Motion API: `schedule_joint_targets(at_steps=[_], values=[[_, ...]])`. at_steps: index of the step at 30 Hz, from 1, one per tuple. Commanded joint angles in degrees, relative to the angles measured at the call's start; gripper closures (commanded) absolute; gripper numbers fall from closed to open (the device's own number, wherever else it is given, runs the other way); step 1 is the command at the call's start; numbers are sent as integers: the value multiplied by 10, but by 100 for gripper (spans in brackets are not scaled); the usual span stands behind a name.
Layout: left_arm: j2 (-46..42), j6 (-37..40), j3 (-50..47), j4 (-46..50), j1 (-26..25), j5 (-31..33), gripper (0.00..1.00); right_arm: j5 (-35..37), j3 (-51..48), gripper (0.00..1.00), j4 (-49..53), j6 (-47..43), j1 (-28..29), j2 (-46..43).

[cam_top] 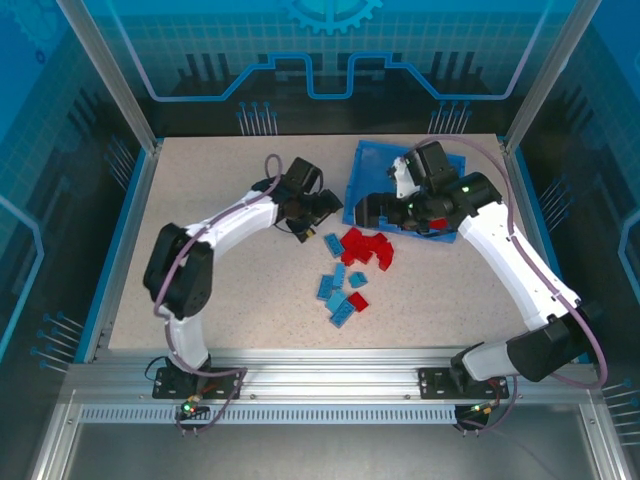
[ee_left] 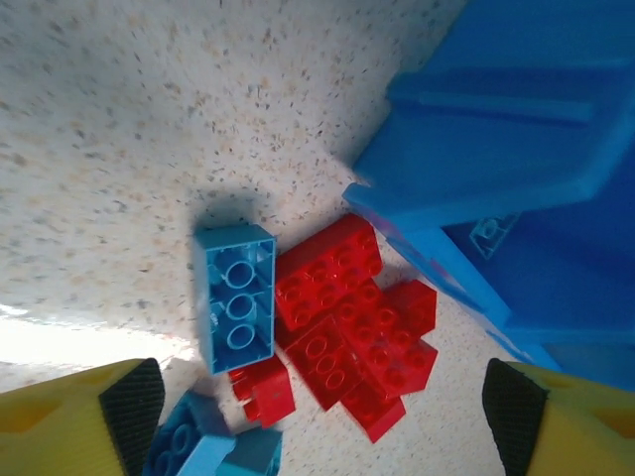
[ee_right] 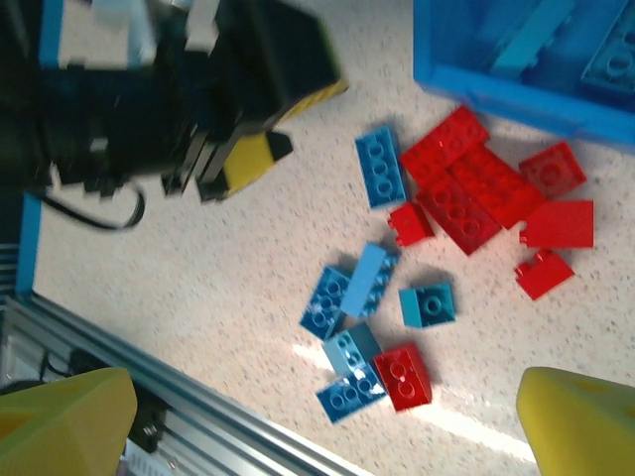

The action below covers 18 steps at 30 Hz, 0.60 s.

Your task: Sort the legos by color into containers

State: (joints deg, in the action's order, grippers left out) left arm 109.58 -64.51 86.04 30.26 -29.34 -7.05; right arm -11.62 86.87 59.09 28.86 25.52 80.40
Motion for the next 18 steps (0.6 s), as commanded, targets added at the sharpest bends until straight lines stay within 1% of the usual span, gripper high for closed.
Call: schedule_joint_targets(at_steps=[1, 3, 5, 7, 11, 15, 18], values=[[61, -43, 49, 66, -2, -21, 19, 1, -6, 0, 41, -51, 7, -11], [86, -45, 74, 83, -8, -13, 21, 15, -4, 0, 52, -72, 7, -13], [106, -39, 100, 112, -16, 3, 21, 23, -5, 0, 59, -89, 7, -17], [124, -35, 120, 136, -23, 18, 21, 20, -9, 0, 64, -104, 6, -22], [156, -35, 141, 152, -28, 23, 22, 10, -39, 0, 69, -114, 5, -47], [179, -40, 168, 220, -34, 45, 27, 12, -75, 0, 68, -110, 4, -87], [188, -42, 165, 237, -34, 42, 32, 18, -95, 0, 68, -111, 2, -114]])
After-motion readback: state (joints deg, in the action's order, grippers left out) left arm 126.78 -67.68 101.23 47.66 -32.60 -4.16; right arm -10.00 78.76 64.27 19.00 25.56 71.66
